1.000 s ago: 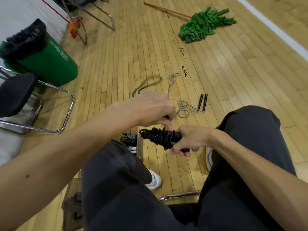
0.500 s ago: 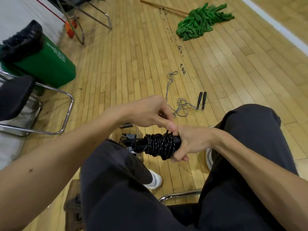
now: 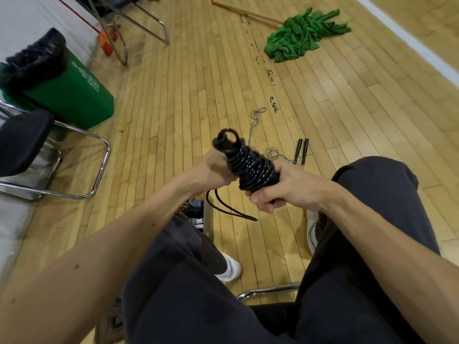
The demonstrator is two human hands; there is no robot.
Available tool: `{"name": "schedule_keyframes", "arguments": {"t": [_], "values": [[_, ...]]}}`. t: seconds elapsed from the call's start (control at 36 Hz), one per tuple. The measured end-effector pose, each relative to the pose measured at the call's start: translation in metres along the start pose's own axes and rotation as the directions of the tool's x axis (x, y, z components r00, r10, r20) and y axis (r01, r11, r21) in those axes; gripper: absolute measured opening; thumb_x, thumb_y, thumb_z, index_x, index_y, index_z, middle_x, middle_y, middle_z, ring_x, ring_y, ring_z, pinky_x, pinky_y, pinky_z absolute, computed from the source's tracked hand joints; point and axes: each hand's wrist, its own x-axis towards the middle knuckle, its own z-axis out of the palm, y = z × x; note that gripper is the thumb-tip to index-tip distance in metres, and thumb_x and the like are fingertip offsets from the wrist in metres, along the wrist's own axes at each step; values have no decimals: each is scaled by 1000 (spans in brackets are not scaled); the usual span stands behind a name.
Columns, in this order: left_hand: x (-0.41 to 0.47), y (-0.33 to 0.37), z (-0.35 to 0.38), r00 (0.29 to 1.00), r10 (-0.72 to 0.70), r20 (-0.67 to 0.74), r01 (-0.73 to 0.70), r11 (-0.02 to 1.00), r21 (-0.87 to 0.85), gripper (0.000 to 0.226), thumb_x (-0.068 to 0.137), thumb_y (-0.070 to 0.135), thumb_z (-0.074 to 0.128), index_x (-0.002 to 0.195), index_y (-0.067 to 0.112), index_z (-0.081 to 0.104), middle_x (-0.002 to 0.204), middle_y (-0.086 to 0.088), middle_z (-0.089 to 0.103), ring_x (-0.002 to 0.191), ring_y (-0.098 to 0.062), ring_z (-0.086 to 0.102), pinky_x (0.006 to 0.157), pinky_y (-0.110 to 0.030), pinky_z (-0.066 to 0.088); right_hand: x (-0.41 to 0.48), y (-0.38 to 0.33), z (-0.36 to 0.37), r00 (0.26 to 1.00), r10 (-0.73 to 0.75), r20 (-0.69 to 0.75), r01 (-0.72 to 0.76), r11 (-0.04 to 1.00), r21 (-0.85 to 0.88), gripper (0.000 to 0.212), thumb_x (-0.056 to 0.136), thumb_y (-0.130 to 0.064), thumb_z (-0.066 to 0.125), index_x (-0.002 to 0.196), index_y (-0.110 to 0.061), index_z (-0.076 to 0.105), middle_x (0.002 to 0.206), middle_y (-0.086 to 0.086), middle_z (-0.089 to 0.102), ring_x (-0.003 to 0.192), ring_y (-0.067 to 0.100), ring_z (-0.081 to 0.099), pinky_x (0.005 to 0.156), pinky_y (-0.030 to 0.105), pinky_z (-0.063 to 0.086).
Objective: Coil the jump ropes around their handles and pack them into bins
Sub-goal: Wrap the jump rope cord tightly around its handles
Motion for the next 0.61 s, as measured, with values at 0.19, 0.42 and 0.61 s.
{"name": "schedule_keyframes", "arguments": {"t": [0.19,0.42,0.61], "values": [[0,4,14,990,-127,-57,119,985,-125,28,107,12,40,82,10,49,58,0,36,48,-10,30,45,-25,24,4,4,-5,966,-22,-257,33,999,38,8,87,7,66,89,0,62,61,8,56,55,19,50,50,26,35],[-4,-13,16,991,-130,-16,128,988,-90,38,106,36,40,95,7,63,58,-4,30,48,-15,26,46,-27,23,10,9,-15,888,70,-454,-41,996,74,11,85,2,70,83,-7,63,65,5,59,57,17,53,47,24,37],[-17,-21,9,980,-199,24,198,980,18,39,105,37,45,99,5,68,54,-1,32,43,-12,29,43,-23,28,12,15,-28,784,149,-602,-113,989,97,11,82,-1,72,90,-4,65,69,5,62,55,15,55,45,23,39]]}}
